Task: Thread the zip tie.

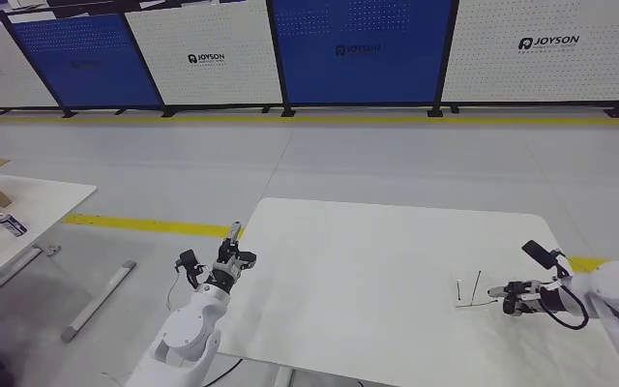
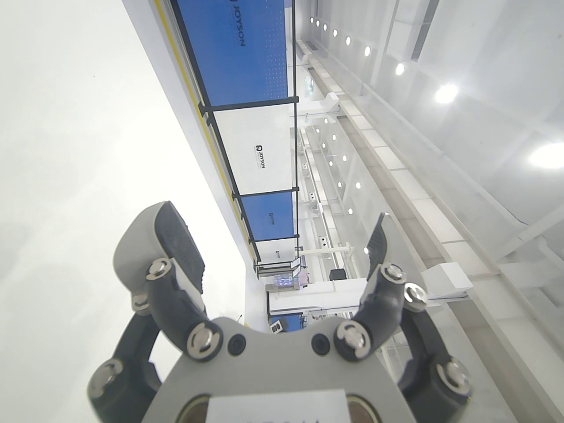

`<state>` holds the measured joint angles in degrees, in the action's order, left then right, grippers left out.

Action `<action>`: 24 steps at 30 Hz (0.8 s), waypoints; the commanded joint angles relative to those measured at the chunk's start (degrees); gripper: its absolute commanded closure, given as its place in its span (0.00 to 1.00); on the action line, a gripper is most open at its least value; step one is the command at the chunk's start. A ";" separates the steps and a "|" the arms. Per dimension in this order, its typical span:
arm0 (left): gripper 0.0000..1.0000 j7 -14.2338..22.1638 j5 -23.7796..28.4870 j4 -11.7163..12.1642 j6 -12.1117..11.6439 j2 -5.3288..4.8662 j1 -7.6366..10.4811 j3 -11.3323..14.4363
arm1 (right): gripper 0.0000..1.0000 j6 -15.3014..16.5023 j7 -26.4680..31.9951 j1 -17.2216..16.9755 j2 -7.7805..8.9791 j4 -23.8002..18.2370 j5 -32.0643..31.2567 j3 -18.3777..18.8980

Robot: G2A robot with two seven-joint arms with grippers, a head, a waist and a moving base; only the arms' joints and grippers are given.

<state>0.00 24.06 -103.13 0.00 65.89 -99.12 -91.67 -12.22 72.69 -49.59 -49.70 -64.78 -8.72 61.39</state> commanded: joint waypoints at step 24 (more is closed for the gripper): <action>0.00 0.00 0.00 0.00 0.00 0.00 0.00 0.00 | 1.00 0.76 -0.14 3.34 -1.41 4.07 -0.87 -3.03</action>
<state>0.00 24.06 -103.13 0.00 65.89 -99.12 -91.67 -11.60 72.54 -46.14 -51.19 -60.59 -9.58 58.12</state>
